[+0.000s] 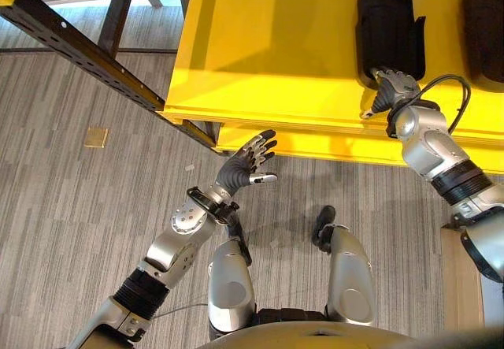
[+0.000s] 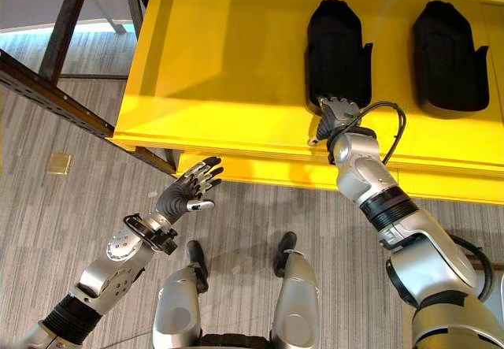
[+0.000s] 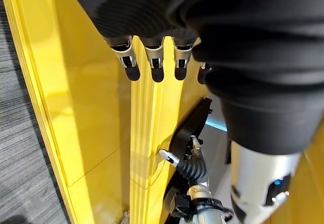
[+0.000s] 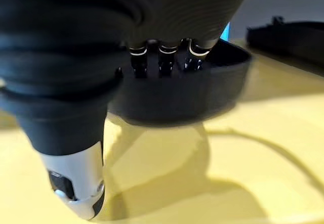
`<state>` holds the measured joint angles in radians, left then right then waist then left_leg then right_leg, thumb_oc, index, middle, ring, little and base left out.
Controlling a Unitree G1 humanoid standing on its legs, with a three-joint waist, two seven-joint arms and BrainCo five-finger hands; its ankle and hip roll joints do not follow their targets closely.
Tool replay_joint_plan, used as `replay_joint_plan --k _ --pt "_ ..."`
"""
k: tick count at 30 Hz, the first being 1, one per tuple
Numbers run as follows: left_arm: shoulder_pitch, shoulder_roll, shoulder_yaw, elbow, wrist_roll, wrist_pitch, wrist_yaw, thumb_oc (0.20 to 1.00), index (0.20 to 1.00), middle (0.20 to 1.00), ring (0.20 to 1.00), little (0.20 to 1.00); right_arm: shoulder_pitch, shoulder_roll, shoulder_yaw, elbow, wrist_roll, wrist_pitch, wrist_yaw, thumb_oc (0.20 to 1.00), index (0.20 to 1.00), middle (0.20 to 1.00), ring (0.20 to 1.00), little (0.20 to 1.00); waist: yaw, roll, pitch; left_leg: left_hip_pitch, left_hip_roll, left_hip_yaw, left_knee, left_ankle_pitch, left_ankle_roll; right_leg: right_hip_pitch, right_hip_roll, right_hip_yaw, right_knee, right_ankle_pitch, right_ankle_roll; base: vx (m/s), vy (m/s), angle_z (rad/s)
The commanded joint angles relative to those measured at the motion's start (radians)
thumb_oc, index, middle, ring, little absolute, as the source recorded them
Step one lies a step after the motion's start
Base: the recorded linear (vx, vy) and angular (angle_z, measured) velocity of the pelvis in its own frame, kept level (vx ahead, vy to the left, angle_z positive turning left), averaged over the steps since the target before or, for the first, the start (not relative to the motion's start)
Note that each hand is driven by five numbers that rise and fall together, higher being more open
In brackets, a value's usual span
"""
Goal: Move parts from the plastic box to the shelf.
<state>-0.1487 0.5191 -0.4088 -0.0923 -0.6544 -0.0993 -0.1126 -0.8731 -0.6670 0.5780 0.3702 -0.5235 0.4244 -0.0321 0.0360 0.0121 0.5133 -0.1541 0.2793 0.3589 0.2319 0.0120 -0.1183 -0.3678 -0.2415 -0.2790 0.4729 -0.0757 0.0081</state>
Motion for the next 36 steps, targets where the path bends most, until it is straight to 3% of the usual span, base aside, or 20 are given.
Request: replay_joint_plan --k 1,9,14,20,21,24,26,33,36 --pt "0.017 -0.005 -0.006 -0.086 0.008 -0.067 0.008 1.000 1.000 1.000 1.000 1.000 -0.058 -0.006 -0.048 -0.044 -0.066 -0.055 -0.138 1.000 1.000 1.000 1.000 1.000 0.003 0.013 0.006 -0.026 -0.023 -0.021 0.096 -0.090 0.055 0.071 0.062 0.034 0.025 -0.115 0.032 0.01 0.024 -0.04" --pt "0.016 -0.005 -0.034 -0.078 -0.005 -0.096 0.019 1.000 1.000 1.000 1.000 1.000 -0.105 -0.049 -0.075 -0.033 -0.216 -0.163 -0.323 1.000 1.000 1.000 1.000 1.000 0.008 0.030 -0.002 -0.025 -0.035 -0.031 0.098 -0.092 0.056 0.075 0.056 0.031 0.026 -0.121 0.033 0.01 0.013 -0.01" --pt "0.017 -0.003 -0.043 -0.065 -0.015 -0.116 0.013 1.000 1.000 1.000 1.000 1.000 -0.130 -0.085 -0.064 -0.017 -0.212 -0.195 -0.391 1.000 1.000 1.000 1.000 1.000 0.011 0.035 -0.005 -0.025 -0.038 -0.032 0.098 -0.094 0.056 0.077 0.053 0.029 0.024 -0.121 0.034 0.00 0.000 0.00" --pt "0.042 -0.001 -0.037 -0.071 -0.013 -0.140 0.006 1.000 1.000 1.000 1.000 1.000 -0.079 -0.126 -0.110 -0.140 -0.196 -0.297 -0.488 1.000 1.000 1.000 1.000 1.000 -0.005 0.034 -0.011 -0.009 -0.045 -0.025 0.073 -0.091 0.053 0.086 0.057 0.034 -0.003 -0.114 0.039 -0.01 0.034 -0.03" --pt "0.053 -0.003 -0.034 -0.076 -0.015 -0.151 0.018 1.000 1.000 1.000 1.000 1.000 -0.037 -0.132 -0.130 -0.189 -0.153 -0.302 -0.495 1.000 1.000 1.000 1.000 1.000 -0.015 0.033 -0.016 0.000 -0.045 -0.020 0.064 -0.091 0.052 0.093 0.057 0.036 -0.013 -0.113 0.039 -0.03 0.087 -0.06" --pt "0.091 -0.021 0.006 -0.086 -0.005 -0.195 0.056 1.000 1.000 1.000 1.000 1.000 0.239 -0.121 -0.275 -0.470 -0.002 -0.435 -0.506 1.000 1.000 1.000 1.000 1.000 -0.070 0.025 -0.034 0.039 -0.037 0.023 0.010 -0.063 0.056 0.120 0.065 0.037 -0.077 -0.078 0.035 -0.11 0.159 -0.08" --pt "0.110 -0.029 0.041 -0.097 -0.003 -0.202 0.076 1.000 1.000 1.000 1.000 1.000 0.402 -0.116 -0.346 -0.595 0.055 -0.469 -0.505 1.000 1.000 1.000 1.000 1.000 -0.102 0.019 -0.048 0.061 -0.035 0.039 -0.016 -0.059 0.054 0.137 0.067 0.046 -0.113 -0.066 0.040 -0.02 0.115 -0.10" --pt "0.201 -0.037 0.114 -0.109 0.005 -0.246 0.125 1.000 1.000 1.000 1.000 1.000 0.761 -0.108 -0.488 -0.700 0.202 -0.541 -0.539 1.000 1.000 1.000 1.000 1.000 -0.163 -0.005 -0.105 0.146 -0.041 0.072 -0.095 -0.060 0.045 0.222 0.069 0.064 -0.231 -0.036 0.074 0.00 0.086 -0.19" --pt "0.277 -0.022 0.166 -0.124 -0.027 -0.272 0.098 1.000 1.000 1.000 1.000 1.000 0.911 -0.104 -0.546 -0.692 0.306 -0.564 -0.496 1.000 1.000 1.000 1.000 1.000 -0.174 -0.021 -0.147 0.179 -0.047 0.084 -0.134 -0.052 0.047 0.263 0.066 0.067 -0.290 -0.007 0.090 -0.05 0.087 -0.14"
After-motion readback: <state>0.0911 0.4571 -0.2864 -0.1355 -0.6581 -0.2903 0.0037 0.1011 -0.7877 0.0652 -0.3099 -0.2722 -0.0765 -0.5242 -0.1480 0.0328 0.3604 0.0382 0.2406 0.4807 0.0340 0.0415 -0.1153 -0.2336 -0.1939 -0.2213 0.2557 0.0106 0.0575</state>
